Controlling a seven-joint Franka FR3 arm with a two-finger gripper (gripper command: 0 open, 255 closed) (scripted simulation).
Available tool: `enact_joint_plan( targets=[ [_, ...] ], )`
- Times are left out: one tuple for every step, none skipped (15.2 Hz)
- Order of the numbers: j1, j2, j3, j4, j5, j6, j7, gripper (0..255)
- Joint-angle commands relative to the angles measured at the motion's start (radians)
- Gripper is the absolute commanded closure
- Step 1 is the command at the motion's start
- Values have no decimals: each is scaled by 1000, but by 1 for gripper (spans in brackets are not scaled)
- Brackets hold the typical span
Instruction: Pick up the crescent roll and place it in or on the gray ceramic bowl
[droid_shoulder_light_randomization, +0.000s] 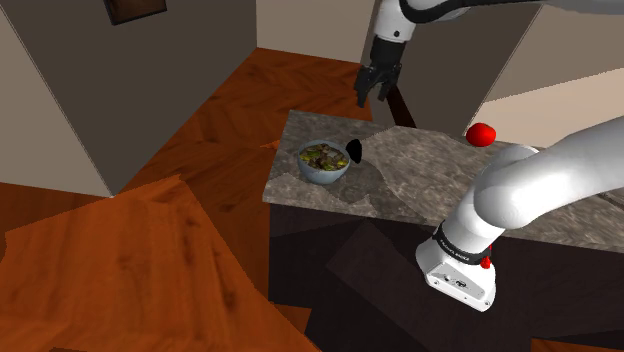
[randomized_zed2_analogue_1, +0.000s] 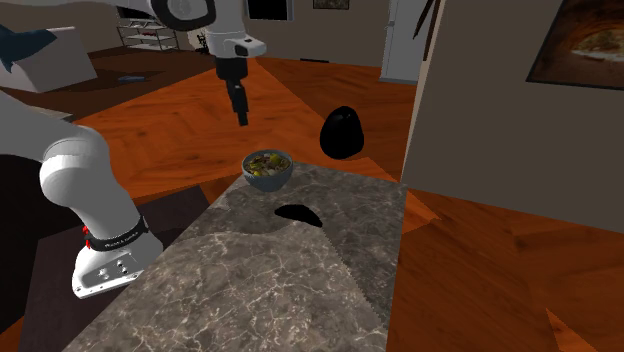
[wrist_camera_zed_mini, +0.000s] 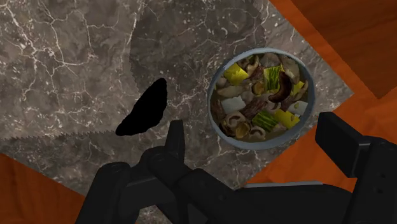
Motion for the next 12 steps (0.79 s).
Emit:
enact_joint_plan(
  targets=[
    [-20, 61, -14, 0, -6, 56, 16, 0],
    [-28, 90, -20, -3, -8, 83, 26, 0],
    [-37, 118, -26, -4, -10, 109, 35, 0],
    [-45, 148, -32, -5, -12, 135, 45, 0],
    [-53, 177, -38, -5, -13, 161, 54, 0],
    [-62, 208, -45, -4, -14, 186, 63, 0],
    [-69, 239, -51, -2, -15, 211, 72, 0],
    [-77, 270, -58, 1, -15, 236, 80, 0],
    [-85, 301, -65, 5, -15, 259, 88, 0],
    [-92, 333, -72, 10, -15, 283, 96, 0],
    [-99, 366, -79, 15, -13, 306, 104, 0],
    [-106, 398, -86, 22, -12, 328, 111, 0]
  ],
)
